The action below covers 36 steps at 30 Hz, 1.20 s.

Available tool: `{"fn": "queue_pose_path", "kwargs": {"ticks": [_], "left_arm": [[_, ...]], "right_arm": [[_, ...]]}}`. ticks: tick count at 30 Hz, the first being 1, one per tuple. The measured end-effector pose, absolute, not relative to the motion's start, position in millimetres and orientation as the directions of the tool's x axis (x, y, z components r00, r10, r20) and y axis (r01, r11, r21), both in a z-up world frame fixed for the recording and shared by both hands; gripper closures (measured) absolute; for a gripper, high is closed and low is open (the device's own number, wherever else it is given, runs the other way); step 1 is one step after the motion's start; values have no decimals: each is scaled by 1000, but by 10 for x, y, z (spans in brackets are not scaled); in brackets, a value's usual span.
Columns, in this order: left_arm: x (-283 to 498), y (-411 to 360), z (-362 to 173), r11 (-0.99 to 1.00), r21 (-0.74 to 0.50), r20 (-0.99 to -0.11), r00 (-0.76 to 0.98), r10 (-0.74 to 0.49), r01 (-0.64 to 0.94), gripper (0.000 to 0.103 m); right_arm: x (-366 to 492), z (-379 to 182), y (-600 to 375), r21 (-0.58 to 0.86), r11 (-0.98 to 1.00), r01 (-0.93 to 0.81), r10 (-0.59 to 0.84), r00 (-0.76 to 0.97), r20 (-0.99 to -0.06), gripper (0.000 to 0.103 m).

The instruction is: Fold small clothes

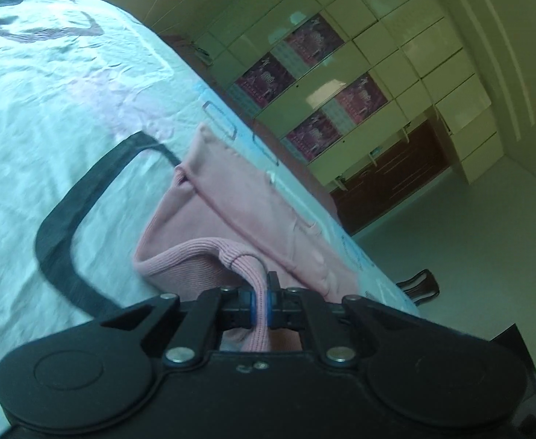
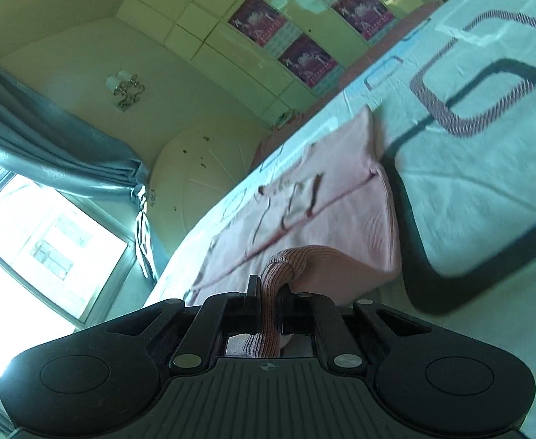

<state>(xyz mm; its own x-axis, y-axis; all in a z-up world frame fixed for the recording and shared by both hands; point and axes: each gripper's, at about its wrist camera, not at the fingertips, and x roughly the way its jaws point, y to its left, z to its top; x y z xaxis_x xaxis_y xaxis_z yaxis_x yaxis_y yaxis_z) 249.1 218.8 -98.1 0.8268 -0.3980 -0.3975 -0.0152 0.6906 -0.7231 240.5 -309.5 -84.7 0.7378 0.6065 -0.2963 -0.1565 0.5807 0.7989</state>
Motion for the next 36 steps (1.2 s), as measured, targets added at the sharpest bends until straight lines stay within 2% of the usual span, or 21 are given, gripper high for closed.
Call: {"fn": "queue_pose_path", "kwargs": {"ticks": [2,5,10,18,25,27,28,29,30,31,32,33,34,36], "left_arm": [[2817,2176,-910,666,-746,-373,830,-416,-2,100],[3381,2142,-872,661,-749,-415,801,-432,-32,100],[4171,2152,-881,686,-726,-454,781,-430,-44,100],[5238,2231,-1147,707,-702,-524,730,-438,-80,100],[5747,2232,-1509,726,-674,-600,675,-430,-136,99],[5797,2239,-1556,725,-676,-599,671,-437,-131,92],[5802,2252,-1544,728,-672,-602,672,-431,-136,83],[5792,2263,-1506,732,-668,-601,677,-424,-135,66],[5756,2278,-1447,743,-659,-591,694,-412,-120,52],[5697,2280,-1358,770,-631,-574,725,-380,-96,27],[5647,2275,-1274,808,-586,-563,751,-344,-69,25],[5635,2269,-1216,838,-544,-565,757,-329,-42,25],[5649,2266,-1181,859,-511,-578,748,-326,-21,27],[5709,2240,-1126,892,-450,-603,727,-328,29,28]], "right_arm": [[2709,-740,-3103,795,592,-129,579,755,-308,96],[3200,-635,-3129,801,591,-97,556,768,-318,96],[4116,-596,-3068,774,631,-42,525,758,-387,96],[5110,-989,-2973,783,616,89,509,714,-482,96],[5683,-1366,-2989,781,600,174,524,652,-548,96],[5782,-1441,-2984,785,591,185,524,652,-548,96],[5808,-1452,-2989,787,589,183,523,656,-544,95],[5811,-1441,-2996,791,586,176,524,662,-536,94],[5792,-1405,-3001,786,597,161,517,672,-530,87],[5762,-1344,-2989,771,621,142,501,684,-530,71],[5723,-1283,-2985,750,650,122,480,699,-530,57],[5671,-1221,-2989,723,683,106,448,721,-529,27],[5629,-1175,-3007,702,707,89,425,740,-521,17],[5606,-1124,-3064,683,727,68,415,749,-516,17]]}}
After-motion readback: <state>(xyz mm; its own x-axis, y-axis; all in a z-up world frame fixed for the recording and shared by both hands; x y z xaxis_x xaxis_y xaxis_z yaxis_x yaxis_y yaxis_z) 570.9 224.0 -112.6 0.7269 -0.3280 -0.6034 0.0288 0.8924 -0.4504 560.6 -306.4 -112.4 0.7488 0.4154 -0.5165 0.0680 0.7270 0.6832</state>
